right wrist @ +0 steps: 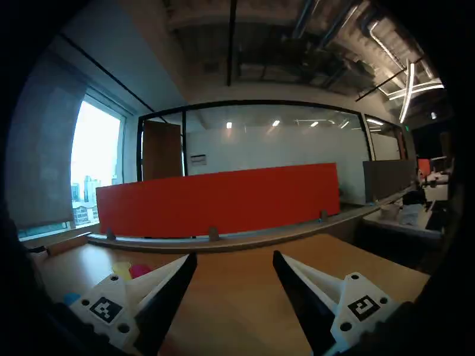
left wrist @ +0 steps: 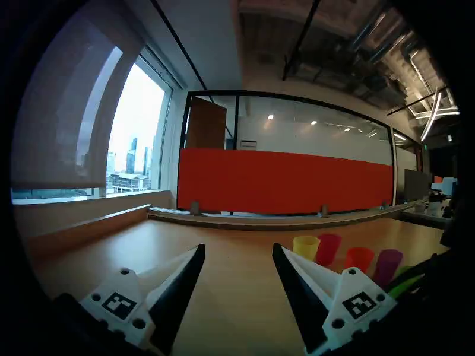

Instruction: Pour water

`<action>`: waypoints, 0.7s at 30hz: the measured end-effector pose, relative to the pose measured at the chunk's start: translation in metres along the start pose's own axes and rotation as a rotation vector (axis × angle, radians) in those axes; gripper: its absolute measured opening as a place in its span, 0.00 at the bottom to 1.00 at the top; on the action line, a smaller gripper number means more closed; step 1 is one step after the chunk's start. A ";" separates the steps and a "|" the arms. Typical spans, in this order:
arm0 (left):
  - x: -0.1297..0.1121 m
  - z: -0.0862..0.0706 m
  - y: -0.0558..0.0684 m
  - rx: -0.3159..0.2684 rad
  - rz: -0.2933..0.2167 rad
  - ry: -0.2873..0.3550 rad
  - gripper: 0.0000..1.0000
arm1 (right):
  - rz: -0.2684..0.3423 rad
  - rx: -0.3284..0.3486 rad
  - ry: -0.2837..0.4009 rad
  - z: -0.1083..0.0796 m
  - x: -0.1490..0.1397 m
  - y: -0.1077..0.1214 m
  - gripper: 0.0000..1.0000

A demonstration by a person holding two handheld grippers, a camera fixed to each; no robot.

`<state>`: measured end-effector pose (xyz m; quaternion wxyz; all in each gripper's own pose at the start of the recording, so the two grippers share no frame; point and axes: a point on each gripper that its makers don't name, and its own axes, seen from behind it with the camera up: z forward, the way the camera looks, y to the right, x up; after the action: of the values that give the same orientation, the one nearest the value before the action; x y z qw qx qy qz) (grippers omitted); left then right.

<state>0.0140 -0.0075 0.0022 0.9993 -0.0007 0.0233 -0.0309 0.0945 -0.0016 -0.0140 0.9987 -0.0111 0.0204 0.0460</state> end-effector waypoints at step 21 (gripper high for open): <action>-0.022 0.000 0.016 -0.006 0.055 -0.013 0.84 | 0.003 -0.003 0.004 -0.005 0.005 0.005 0.99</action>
<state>-0.0071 0.0102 0.0032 0.9999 -0.0030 0.0167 -0.0031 0.0987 0.0040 -0.0197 0.9985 -0.0128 0.0224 0.0475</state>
